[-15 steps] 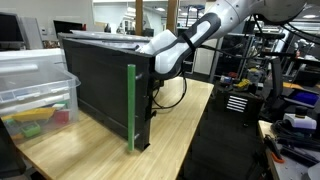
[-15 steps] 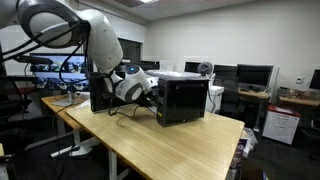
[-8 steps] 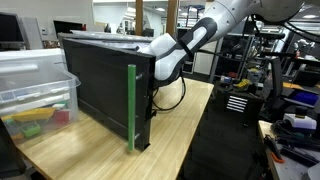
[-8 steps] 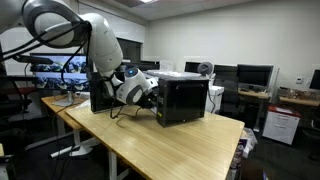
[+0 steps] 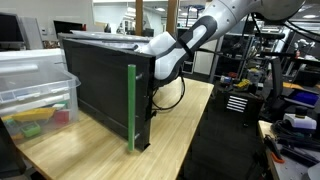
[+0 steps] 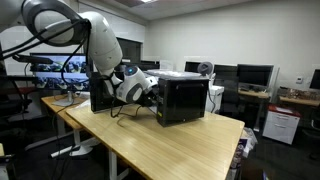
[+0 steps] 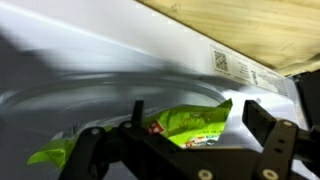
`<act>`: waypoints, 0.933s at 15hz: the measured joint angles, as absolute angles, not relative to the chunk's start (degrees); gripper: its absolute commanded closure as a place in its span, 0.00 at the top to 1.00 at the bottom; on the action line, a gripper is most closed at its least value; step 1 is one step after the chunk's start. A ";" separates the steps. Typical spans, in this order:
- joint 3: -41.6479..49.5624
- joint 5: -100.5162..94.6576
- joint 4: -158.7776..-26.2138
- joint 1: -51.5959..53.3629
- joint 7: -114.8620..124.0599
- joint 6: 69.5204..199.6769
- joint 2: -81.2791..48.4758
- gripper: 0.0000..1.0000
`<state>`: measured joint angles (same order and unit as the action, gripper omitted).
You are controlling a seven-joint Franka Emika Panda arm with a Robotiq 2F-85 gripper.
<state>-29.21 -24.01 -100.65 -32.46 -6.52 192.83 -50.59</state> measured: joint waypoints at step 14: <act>-28.81 -23.64 -101.46 -32.46 -5.40 192.34 -48.67 0.19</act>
